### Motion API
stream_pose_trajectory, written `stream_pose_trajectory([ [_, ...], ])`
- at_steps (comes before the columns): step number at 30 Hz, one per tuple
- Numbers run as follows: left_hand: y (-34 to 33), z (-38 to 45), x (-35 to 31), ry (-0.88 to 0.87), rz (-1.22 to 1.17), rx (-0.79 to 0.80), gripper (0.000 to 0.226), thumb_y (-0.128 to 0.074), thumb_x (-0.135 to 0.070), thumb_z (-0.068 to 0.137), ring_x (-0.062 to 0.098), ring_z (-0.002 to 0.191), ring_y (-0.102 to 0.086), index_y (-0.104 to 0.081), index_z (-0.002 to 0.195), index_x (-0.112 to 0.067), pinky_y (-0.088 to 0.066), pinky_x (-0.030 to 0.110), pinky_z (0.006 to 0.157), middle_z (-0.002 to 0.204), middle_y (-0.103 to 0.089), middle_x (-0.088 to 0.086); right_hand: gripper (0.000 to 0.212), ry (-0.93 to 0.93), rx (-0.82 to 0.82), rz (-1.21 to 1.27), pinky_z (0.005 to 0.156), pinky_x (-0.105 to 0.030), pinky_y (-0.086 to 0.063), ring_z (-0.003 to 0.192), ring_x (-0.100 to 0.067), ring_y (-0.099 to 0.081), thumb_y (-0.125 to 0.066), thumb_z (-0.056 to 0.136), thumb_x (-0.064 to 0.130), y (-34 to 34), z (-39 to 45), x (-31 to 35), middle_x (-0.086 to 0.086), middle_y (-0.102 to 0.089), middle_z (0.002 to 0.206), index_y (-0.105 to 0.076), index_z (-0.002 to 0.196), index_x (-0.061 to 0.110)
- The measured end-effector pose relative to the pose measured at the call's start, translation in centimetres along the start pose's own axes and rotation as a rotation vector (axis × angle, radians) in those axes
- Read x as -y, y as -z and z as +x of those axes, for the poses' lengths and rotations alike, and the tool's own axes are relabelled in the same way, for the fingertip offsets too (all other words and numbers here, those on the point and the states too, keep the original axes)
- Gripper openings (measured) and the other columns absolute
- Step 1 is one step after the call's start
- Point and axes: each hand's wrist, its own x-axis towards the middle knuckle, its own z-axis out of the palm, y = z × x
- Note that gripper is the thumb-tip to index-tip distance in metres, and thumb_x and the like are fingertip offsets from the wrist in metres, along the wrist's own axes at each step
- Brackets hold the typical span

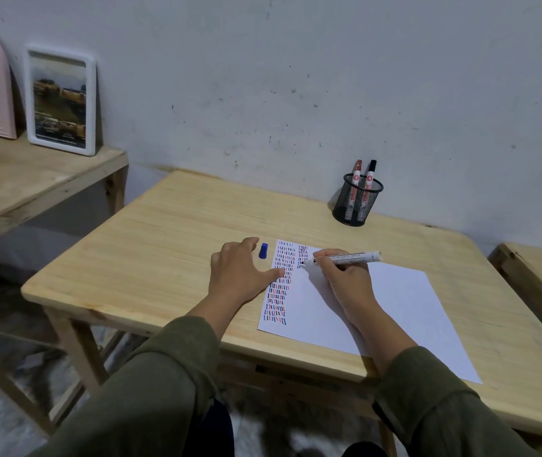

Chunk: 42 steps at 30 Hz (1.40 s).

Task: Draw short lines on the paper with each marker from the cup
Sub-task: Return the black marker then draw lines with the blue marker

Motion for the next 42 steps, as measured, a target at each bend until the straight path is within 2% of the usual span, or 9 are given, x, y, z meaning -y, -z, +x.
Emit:
stream_pose_trajectory([
  [4,0.5,0.0,-0.3,-0.003,-0.126,-0.023,0.059,-0.060,-0.050,0.082,0.014,0.131,-0.042,-0.044,0.136,-0.033,-0.026,0.037,0.104,0.132,-0.059,-0.010,0.013,0.005,-0.002,0.030,0.055,-0.001,-0.039,0.076,-0.004,-0.056,-0.061,0.086,0.015,0.1,-0.2,0.2,0.009,-0.065,0.082,-0.071,0.093,0.013],
  [8,0.8,0.2,-0.8,0.031,-0.168,-0.013,0.035,-0.054,-0.040,0.089,0.012,0.124,-0.048,-0.055,0.124,-0.037,-0.026,0.034,0.096,0.122,-0.065,-0.013,0.012,-0.048,0.009,0.123,0.053,-0.014,-0.037,0.059,-0.011,-0.045,-0.062,0.085,0.014,0.2,-0.3,0.4,0.004,-0.054,0.063,-0.071,0.084,0.020],
  [13,0.9,0.8,-2.5,0.139,-0.176,-0.063,0.024,-0.050,-0.028,0.091,0.015,0.109,-0.056,-0.066,0.108,-0.035,-0.028,0.031,0.089,0.109,-0.069,-0.013,0.010,-0.066,-0.002,0.168,0.059,-0.027,-0.040,0.061,-0.015,-0.049,-0.063,0.086,0.025,0.3,-0.8,1.7,0.000,-0.057,0.062,-0.072,0.082,0.021],
  [17,1.5,1.4,-4.7,0.258,-0.689,-0.123,0.009,-0.061,-0.028,0.085,0.011,0.077,-0.067,-0.068,0.086,-0.033,-0.052,0.038,0.088,0.091,-0.071,-0.012,0.012,0.017,0.021,0.201,0.059,-0.026,-0.045,0.062,-0.016,-0.055,-0.060,0.088,0.019,0.6,-1.1,3.8,0.001,-0.062,0.065,-0.072,0.084,0.021],
  [21,2.6,2.1,-7.1,0.318,-1.036,0.010,0.009,-0.063,-0.030,0.087,0.013,0.090,-0.061,-0.069,0.091,-0.026,-0.047,0.027,0.072,0.102,-0.067,-0.002,0.016,0.124,0.046,0.205,0.057,-0.023,-0.047,0.062,-0.014,-0.059,-0.058,0.089,0.015,1.4,-1.0,6.1,0.003,-0.065,0.066,-0.071,0.085,0.023],
  [23,2.9,2.3,-8.0,0.325,-1.116,0.050,0.008,-0.063,-0.030,0.087,0.011,0.096,-0.060,-0.069,0.089,-0.026,-0.041,0.026,0.077,0.100,-0.068,-0.002,0.019,0.165,0.048,0.195,0.057,-0.022,-0.047,0.061,-0.013,-0.059,-0.058,0.089,0.014,1.8,-1.0,6.9,0.007,-0.066,0.064,-0.071,0.082,0.026],
  [28,3.4,2.2,-9.8,0.330,-1.195,0.103,0.022,-0.062,-0.024,0.088,0.004,0.082,-0.059,-0.068,0.107,-0.016,-0.036,0.022,0.063,0.087,-0.065,-0.005,0.022,0.195,0.004,0.180,0.059,-0.025,-0.047,0.059,-0.010,-0.059,-0.057,0.089,0.014,2.6,-1.0,7.8,0.012,-0.066,0.061,-0.070,0.079,0.029],
  [31,3.6,1.9,-10.3,0.316,-1.185,0.138,0.023,-0.061,-0.024,0.089,0.007,0.086,-0.058,-0.068,0.108,-0.014,-0.036,0.021,0.063,0.089,-0.065,-0.003,0.020,0.196,-0.003,0.195,0.060,-0.025,-0.047,0.059,-0.009,-0.058,-0.057,0.089,0.013,3.1,-1.0,8.1,0.011,-0.065,0.060,-0.070,0.081,0.025],
  [42,4.4,1.1,-11.8,0.394,-1.168,0.326,0.014,-0.066,-0.035,0.085,0.001,0.076,-0.057,-0.062,0.078,-0.023,-0.035,0.022,0.064,0.075,-0.065,-0.009,0.022,0.298,0.071,0.088,0.062,-0.022,-0.050,0.062,-0.007,-0.061,-0.058,0.088,0.011,3.7,-1.3,8.4,0.013,-0.068,0.066,-0.071,0.083,0.029],
])
